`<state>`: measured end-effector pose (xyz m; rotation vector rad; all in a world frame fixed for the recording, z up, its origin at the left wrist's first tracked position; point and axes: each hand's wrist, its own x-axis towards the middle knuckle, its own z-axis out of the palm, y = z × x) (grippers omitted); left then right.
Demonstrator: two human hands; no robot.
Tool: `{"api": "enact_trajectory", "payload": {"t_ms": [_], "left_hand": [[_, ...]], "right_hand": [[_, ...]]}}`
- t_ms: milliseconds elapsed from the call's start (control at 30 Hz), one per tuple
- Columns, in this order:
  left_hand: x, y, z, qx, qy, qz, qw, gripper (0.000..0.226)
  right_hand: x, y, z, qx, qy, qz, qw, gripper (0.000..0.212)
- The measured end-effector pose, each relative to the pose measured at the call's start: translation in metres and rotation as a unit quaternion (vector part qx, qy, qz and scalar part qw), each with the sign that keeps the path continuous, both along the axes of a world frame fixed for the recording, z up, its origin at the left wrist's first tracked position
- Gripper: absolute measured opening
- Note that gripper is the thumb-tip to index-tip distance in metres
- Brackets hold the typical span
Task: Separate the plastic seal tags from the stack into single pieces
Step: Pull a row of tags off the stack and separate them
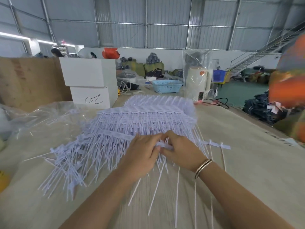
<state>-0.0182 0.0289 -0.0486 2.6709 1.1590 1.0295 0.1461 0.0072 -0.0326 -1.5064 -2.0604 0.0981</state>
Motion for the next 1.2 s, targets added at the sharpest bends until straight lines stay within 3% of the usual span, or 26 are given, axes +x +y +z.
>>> {"api": "enact_trajectory", "payload": {"t_ms": [167, 300, 400, 467, 533, 667, 867, 1067, 1200], "left_hand": [[0.004, 0.009, 0.003, 0.045, 0.027, -0.009, 0.999, 0.022], [0.015, 0.009, 0.028, 0.079, -0.021, 0.006, 0.997, 0.023], [0.026, 0.002, 0.059, 0.123, -0.031, 0.014, 0.992, 0.026], [0.028, -0.003, 0.075, 0.156, -0.033, 0.020, 0.987, 0.022], [0.023, -0.007, 0.085, 0.171, -0.025, 0.038, 0.984, 0.018], [0.003, -0.003, 0.078, 0.093, 0.046, 0.137, 0.985, 0.024], [-0.012, 0.002, 0.030, -0.011, 0.067, 0.147, 0.987, 0.024], [-0.026, 0.008, 0.014, -0.029, 0.058, 0.170, 0.983, 0.020], [-0.015, -0.001, 0.009, -0.029, 0.074, 0.106, 0.991, 0.021]], "right_hand": [[0.027, -0.010, 0.016, -0.095, 0.028, 0.003, 0.995, 0.030], [0.050, -0.019, 0.032, -0.050, 0.007, -0.041, 0.998, 0.044], [0.053, -0.023, 0.037, 0.041, 0.117, -0.035, 0.992, 0.046], [0.047, -0.023, 0.037, 0.051, 0.204, 0.003, 0.978, 0.046], [0.035, -0.020, 0.032, 0.040, 0.225, 0.040, 0.973, 0.049], [0.011, -0.004, 0.016, 0.004, 0.202, 0.109, 0.973, 0.048], [0.008, 0.004, 0.004, -0.113, 0.204, 0.126, 0.964, 0.008], [0.036, -0.002, 0.009, -0.238, 0.090, 0.098, 0.962, 0.013], [0.029, -0.005, 0.005, -0.260, 0.069, 0.108, 0.957, 0.023]]}}
